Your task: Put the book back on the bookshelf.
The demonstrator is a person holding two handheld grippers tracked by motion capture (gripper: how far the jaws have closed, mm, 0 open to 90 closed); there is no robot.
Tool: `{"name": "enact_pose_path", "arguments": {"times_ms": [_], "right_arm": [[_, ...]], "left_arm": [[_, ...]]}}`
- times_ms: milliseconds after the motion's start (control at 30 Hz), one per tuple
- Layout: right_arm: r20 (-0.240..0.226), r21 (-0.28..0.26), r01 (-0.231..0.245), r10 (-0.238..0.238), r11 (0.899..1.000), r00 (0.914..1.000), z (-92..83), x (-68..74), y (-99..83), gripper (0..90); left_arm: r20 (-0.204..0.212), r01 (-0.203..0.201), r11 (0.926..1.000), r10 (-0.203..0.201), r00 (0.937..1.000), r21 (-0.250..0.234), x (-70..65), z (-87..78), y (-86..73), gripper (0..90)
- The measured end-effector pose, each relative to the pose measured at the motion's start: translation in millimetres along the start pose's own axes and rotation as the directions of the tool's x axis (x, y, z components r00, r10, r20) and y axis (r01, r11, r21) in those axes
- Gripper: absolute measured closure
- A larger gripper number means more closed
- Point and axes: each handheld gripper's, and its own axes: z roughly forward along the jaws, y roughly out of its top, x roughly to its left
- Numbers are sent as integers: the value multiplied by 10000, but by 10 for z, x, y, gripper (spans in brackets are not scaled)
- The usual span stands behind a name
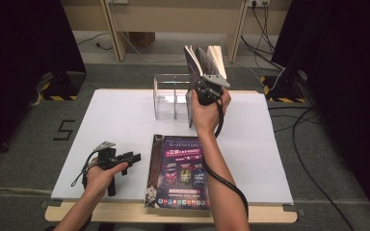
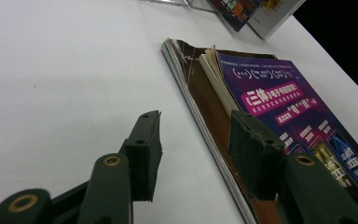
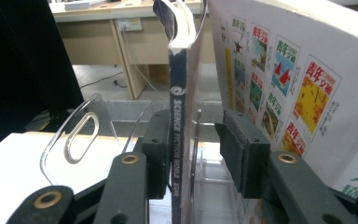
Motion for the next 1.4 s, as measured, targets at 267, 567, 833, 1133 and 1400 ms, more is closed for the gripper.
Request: {"name": "enact_pose_path", "arguments": {"times_ms": [267,567,833,1133,1400], "right_arm": [[-23,60,63,-62,10000,10000,-55,8,-60,633],[-96,96,64,-64,9999,9999,-111,-14,-134,627],[-195,156,217,-214,9996,9996,-152,12,-193,627],[-388,354,140,-126,9993,9992,-199,3,-292,628],[-546,600,105,-72,9981,9985,-236,-2,-394,629]], "left_arm": [[11,23,10000,-23,10000,-35,-5,-18,1,530],[17,-32,10000,32,10000,-1,-22,-2,-5,530],[20,-71,10000,71,10000,26,-33,0,-16,530],[45,-113,9998,113,9999,142,-48,28,-42,530],[74,-155,9997,154,9999,163,-58,34,-49,531]]}}
